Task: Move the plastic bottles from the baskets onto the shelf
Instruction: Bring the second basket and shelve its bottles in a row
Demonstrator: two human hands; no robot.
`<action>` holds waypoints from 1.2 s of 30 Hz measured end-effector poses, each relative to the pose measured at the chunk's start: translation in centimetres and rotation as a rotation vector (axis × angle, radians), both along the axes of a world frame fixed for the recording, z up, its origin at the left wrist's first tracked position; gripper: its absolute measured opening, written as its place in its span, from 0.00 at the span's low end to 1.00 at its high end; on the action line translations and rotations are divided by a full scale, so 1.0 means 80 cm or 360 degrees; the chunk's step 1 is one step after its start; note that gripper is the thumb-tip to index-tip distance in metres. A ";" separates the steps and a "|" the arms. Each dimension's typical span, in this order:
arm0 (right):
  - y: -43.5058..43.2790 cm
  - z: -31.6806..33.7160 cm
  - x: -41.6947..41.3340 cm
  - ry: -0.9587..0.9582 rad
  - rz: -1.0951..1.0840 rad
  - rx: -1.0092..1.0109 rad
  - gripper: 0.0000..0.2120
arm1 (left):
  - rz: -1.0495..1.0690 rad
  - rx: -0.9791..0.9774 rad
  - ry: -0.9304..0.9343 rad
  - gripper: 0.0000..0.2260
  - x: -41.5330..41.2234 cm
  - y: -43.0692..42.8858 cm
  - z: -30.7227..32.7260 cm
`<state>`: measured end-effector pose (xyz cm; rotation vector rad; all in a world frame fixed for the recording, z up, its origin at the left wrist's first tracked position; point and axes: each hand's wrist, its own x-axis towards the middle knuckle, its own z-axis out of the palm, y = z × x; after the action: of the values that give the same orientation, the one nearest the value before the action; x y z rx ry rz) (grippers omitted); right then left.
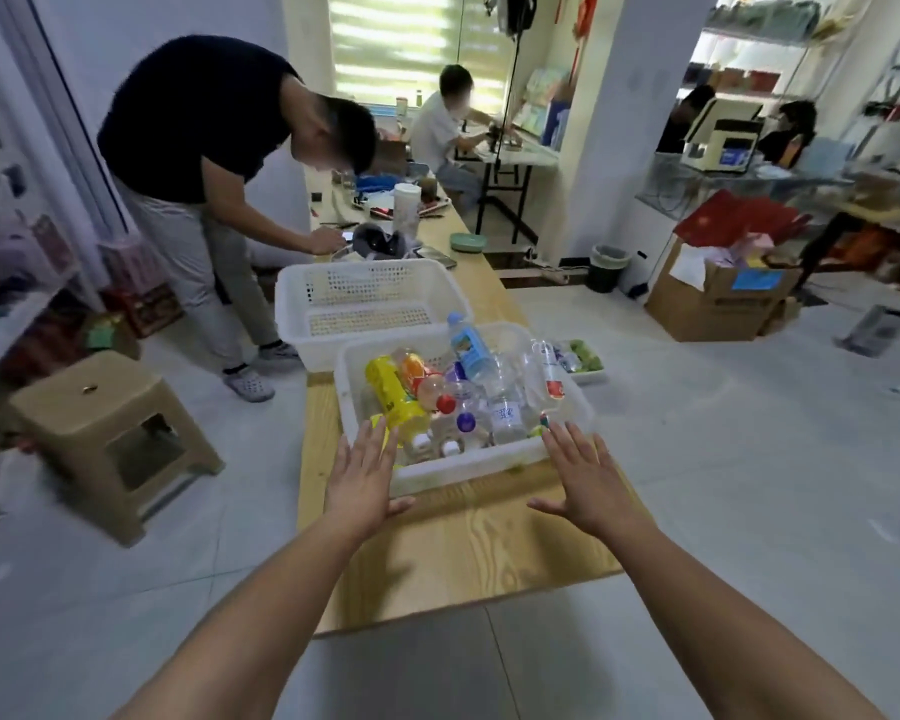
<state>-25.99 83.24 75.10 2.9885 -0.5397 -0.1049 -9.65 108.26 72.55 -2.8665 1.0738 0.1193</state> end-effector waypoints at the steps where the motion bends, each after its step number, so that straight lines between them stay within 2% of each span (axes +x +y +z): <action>1: -0.001 -0.003 0.010 0.0021 0.0046 -0.0001 0.49 | 0.0029 0.0025 -0.0010 0.43 0.006 0.002 0.000; 7: -0.023 -0.015 0.093 0.0029 0.0264 0.0010 0.45 | 0.0203 0.0016 0.0028 0.40 0.063 -0.015 0.010; 12: -0.048 -0.013 0.181 0.0007 0.0425 -0.0163 0.44 | 0.0224 0.0090 -0.0013 0.35 0.136 -0.042 0.000; 15: -0.064 -0.017 0.236 0.0049 0.0456 -0.0149 0.40 | 0.0185 0.0110 -0.0057 0.35 0.183 -0.058 -0.008; 20: -0.077 -0.032 0.317 0.0120 0.0721 -0.0311 0.42 | -0.0012 0.0204 -0.0042 0.36 0.244 -0.089 -0.009; 26: -0.074 -0.057 0.392 0.0353 0.1052 -0.0379 0.44 | -0.0300 0.0247 -0.0049 0.36 0.280 -0.117 -0.026; 30: -0.074 -0.056 0.433 0.0454 0.1217 -0.0403 0.41 | -0.0412 0.0280 -0.0030 0.33 0.295 -0.139 -0.024; 33: -0.080 -0.066 0.448 0.0442 0.1264 -0.0369 0.49 | -0.0383 0.0200 0.0083 0.38 0.303 -0.144 -0.031; 36: -0.090 -0.084 0.450 0.0403 0.1331 -0.0316 0.47 | -0.0381 0.0187 0.0128 0.42 0.315 -0.143 -0.039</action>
<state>10.03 76.03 68.37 2.6836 0.6803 -0.3208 15.55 96.84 69.47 -2.6269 1.3654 0.2738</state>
